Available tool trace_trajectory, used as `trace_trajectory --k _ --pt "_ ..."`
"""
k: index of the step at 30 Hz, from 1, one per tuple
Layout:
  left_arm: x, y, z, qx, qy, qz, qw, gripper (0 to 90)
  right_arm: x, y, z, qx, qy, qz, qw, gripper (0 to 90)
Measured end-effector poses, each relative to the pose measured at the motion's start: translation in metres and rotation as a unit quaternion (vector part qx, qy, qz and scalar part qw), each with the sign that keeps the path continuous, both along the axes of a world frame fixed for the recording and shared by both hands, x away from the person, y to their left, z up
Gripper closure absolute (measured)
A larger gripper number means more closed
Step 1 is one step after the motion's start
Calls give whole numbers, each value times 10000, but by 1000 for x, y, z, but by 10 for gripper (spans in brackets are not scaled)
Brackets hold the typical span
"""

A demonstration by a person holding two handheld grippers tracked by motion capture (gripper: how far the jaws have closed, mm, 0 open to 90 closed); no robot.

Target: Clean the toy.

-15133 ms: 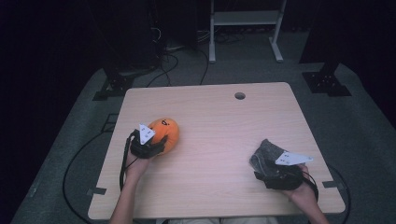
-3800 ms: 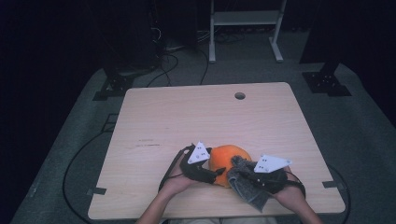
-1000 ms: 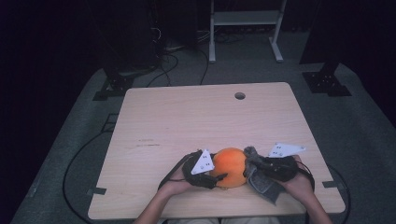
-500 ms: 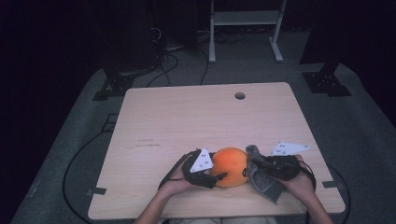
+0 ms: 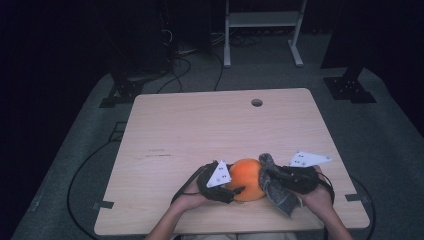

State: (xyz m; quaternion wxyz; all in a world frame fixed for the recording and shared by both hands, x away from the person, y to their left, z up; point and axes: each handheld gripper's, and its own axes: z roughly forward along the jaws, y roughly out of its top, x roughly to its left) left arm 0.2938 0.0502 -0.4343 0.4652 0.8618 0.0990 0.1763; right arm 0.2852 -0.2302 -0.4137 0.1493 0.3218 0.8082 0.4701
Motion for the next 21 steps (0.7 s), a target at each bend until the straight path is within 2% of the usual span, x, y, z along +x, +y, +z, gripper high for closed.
trace_trajectory --k 1,2,3,4,5,6,7,8,9,10,11,12,14,15,16,17,18,19,20,21 --pt "-1 -2 1 9 -31 -27 10000 269 -8 7 10 352 -149 305 9988 750" --pt "-3 -3 1 6 -37 -60 10000 267 -10 11 12 403 -166 399 9983 750" --pt "-3 -3 1 6 -37 -60 10000 263 -10 11 12 403 -166 399 9983 750" --pt "-3 -3 2 11 -35 -85 10000 258 -11 22 11 86 -240 476 9985 750" --pt "-3 -2 3 -1 1 -107 9999 258 -11 22 11 86 -240 476 9985 750" --pt "1 0 5 -115 174 -45 9998 215 -8 25 4 -30 -194 479 9987 752" --pt "3 2 6 -198 331 -7 9993 194 -8 23 3 18 -157 487 9987 752" --pt "3 2 6 -198 331 -7 9993 178 -8 23 3 18 -157 487 9987 752" --pt "10 5 5 -467 852 100 9952 174 -8 21 3 78 -108 484 9987 750" --pt "10 5 5 -467 852 100 9952 179 -8 21 3 78 -108 484 9987 750" --pt "11 6 3 -505 976 110 9939 179 -8 20 2 103 -85 504 9986 750" --pt "11 7 1 -505 868 110 9949 235 -8 17 2 94 -62 498 9987 750" --pt "9 4 1 -455 761 147 9960 276 -7 16 4 93 -45 395 9992 754" --pt "7 2 2 -382 664 143 9970 286 -9 16 7 143 -135 320 9993 756" --pt "6 1 2 -352 607 104 9975 292 -14 21 13 207 -297 400 9985 756" --pt "6 1 2 -352 607 104 9975 296 -14 21 13 207 -297 400 9985 756" --pt "1 -3 3 -278 461 -28 9985 299 -22 34 21 49 -539 575 9969 755" --pt "1 -3 3 -278 461 -28 9985 300 -22 34 21 49 -539 575 9969 755" --pt "-1 -4 4 -180 379 -59 9991 300 -24 39 21 -37 -540 600 9967 755" --pt "-2 -4 4 -130 342 -54 9993 302 -23 44 19 -221 -579 612 9962 754"
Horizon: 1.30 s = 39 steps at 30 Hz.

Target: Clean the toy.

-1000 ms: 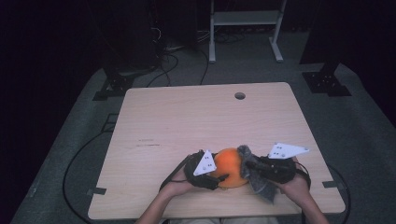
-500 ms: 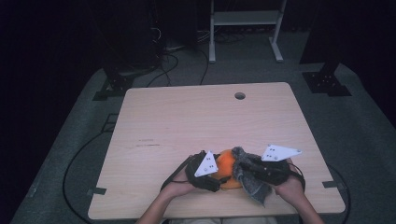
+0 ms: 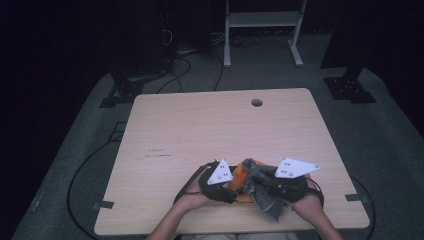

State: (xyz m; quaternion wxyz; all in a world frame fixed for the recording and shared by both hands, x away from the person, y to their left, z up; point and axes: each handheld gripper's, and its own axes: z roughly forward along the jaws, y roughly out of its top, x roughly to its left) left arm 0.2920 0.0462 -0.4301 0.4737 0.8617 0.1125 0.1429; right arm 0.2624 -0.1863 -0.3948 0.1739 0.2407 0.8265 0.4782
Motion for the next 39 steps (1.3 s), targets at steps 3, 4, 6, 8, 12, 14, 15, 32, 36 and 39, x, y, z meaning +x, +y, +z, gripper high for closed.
trace_trajectory --k 3,4,6,8,12,14,15,32,36,39 --pt "1 3 0 -66 61 -45 9999 299 7 -6 -5 88 100 -50 9999 755" --pt "2 4 0 -76 84 -45 9999 289 10 -12 -5 5 65 -179 9998 755" --pt "3 4 0 -106 96 -49 9999 283 13 -21 -7 -82 131 -390 9991 755" --pt "1 1 0 -73 1 -56 10000 296 13 -26 -6 -55 162 -519 9985 756" --pt "-10 -8 2 216 -488 -265 9982 304 3 -12 8 148 -44 -236 9996 752" --pt "-12 -9 2 323 -567 -296 9974 312 4 -4 9 25 -75 -189 9998 753" --pt "-12 -9 2 323 -567 -296 9974 313 4 -4 9 25 -75 -189 9998 753" --pt "-13 -8 2 296 -381 -425 9979 305 6 -4 3 -30 -173 -157 9997 748" --pt "-7 -3 -1 142 -219 -405 9988 313 15 -21 -5 5 -15 -466 9989 749" --pt "-2 2 -2 150 -95 -292 9994 315 19 -40 -15 -2 231 -766 9968 748"
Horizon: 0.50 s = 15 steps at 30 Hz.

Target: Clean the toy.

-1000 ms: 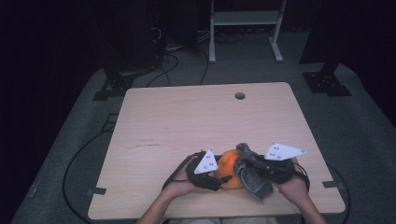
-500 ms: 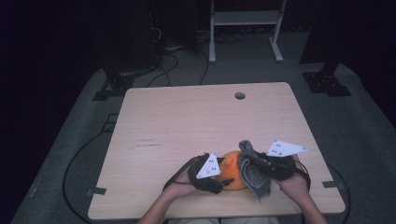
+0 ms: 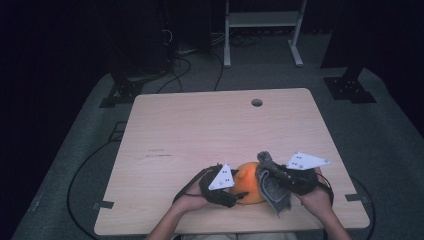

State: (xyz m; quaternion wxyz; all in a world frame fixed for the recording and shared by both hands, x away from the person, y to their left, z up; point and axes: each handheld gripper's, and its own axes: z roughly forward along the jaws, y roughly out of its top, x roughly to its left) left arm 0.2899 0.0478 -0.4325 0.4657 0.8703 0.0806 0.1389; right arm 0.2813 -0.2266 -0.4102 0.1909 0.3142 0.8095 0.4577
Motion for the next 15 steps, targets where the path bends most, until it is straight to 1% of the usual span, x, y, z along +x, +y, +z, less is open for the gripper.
trace_trajectory --k 2,3,4,5,6,7,8,9,10,11,12,13,14,15 --pt "1 1 0 33 -1 24 10000 315 0 -2 0 -1 19 -13 10000 747" --pt "1 1 0 37 11 63 10000 316 -6 -5 3 101 -27 120 9999 747" --pt "1 1 0 37 11 63 10000 316 -6 -5 3 101 -27 120 9999 747" --pt "2 1 -1 21 29 82 10000 316 -12 -1 7 225 -80 339 9991 747" --pt "3 2 -1 -6 58 83 9999 316 -12 -1 7 225 -80 339 9991 747" --pt "4 2 -1 -20 92 84 9999 312 -16 9 7 139 -89 536 9984 742" --pt "4 2 0 -12 141 76 9999 302 -16 13 5 23 -101 579 9983 734" --pt "4 2 0 -12 141 76 9999 274 -16 18 1 -132 -106 596 9981 734" --pt "5 3 4 65 180 6 9998 236 -15 22 -4 -172 -115 600 9980 737" --pt "6 4 7 84 209 22 9997 224 -15 24 -5 -124 -89 611 9980 739" --pt "6 4 7 84 209 22 9997 217 -16 26 -5 -155 -124 606 9980 739" --pt "6 5 9 45 217 9 9998 217 -16 26 -5 -155 -124 606 9980 739" --pt "8 8 11 -51 246 -8 9997 227 -18 27 -4 -222 -172 610 9977 739" --pt "9 11 13 -161 284 -12 9995 227 -18 27 -4 -222 -172 610 9977 739"
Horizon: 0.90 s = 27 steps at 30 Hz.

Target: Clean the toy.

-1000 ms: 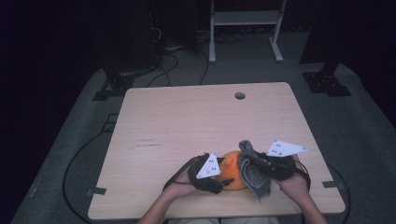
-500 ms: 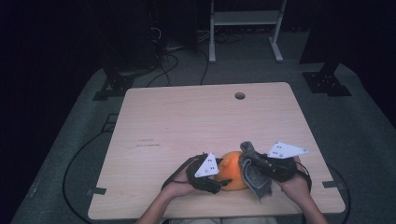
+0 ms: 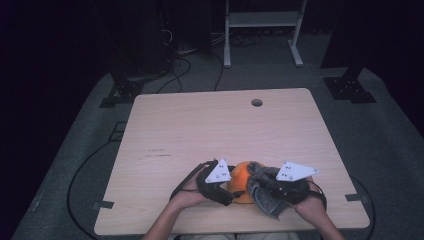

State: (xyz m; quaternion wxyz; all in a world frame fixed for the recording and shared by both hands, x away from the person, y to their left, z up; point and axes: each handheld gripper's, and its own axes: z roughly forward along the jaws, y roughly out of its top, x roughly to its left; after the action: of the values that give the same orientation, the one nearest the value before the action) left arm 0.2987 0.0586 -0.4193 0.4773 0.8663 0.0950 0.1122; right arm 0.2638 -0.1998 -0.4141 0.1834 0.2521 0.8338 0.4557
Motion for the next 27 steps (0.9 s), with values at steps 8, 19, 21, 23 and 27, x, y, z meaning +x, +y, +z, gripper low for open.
trace_trajectory --k 8,19,21,23,27 --pt "11 10 -5 -80 319 338 9989 471 10 -15 -5 -204 -54 -340 9992 737" --pt "12 16 -4 -452 211 200 9986 328 -1 6 -4 -309 -280 -15 9991 742" --pt "12 15 -4 -344 173 358 9986 455 0 5 -4 -395 -365 -48 9985 742" --pt "14 15 -4 -375 231 428 9981 505 2 2 -5 -481 -412 -136 9979 740" --pt "20 19 -7 -388 377 700 9961 516 7 -10 -7 -589 -309 -584 9961 742"
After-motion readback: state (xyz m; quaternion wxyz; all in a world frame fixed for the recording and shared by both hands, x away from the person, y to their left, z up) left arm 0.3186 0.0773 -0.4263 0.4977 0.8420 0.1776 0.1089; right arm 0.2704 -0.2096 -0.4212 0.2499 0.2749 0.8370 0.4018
